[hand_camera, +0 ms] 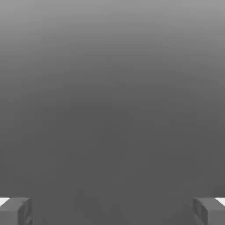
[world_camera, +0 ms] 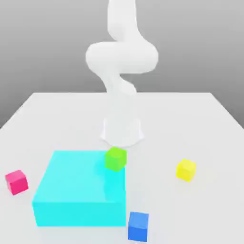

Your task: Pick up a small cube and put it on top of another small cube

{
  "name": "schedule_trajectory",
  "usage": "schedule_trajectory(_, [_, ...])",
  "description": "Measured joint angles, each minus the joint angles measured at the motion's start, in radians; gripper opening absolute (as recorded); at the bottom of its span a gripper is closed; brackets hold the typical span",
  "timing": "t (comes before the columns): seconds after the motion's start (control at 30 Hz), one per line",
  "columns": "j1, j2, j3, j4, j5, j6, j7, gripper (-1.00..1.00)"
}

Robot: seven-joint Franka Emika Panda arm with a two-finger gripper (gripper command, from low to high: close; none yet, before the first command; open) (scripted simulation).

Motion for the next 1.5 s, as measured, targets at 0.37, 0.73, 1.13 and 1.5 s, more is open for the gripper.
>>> schedule_trajectory(0.37, [0.043, 0.264, -0.258, -0.081, -0.03, 0.131, -0.417, 0.0])
schedule_trajectory(0.73, [0.068, 0.535, -0.519, -0.161, 0.048, 0.262, -0.906, 0.0])
schedule_trajectory(1.13, [-0.081, 0.883, -0.593, -0.242, 0.319, 0.387, -1.57, 0.0])
schedule_trajectory(1.5, [-0.359, 1.161, -0.319, -0.202, 0.609, 0.546, -1.912, -1.0])
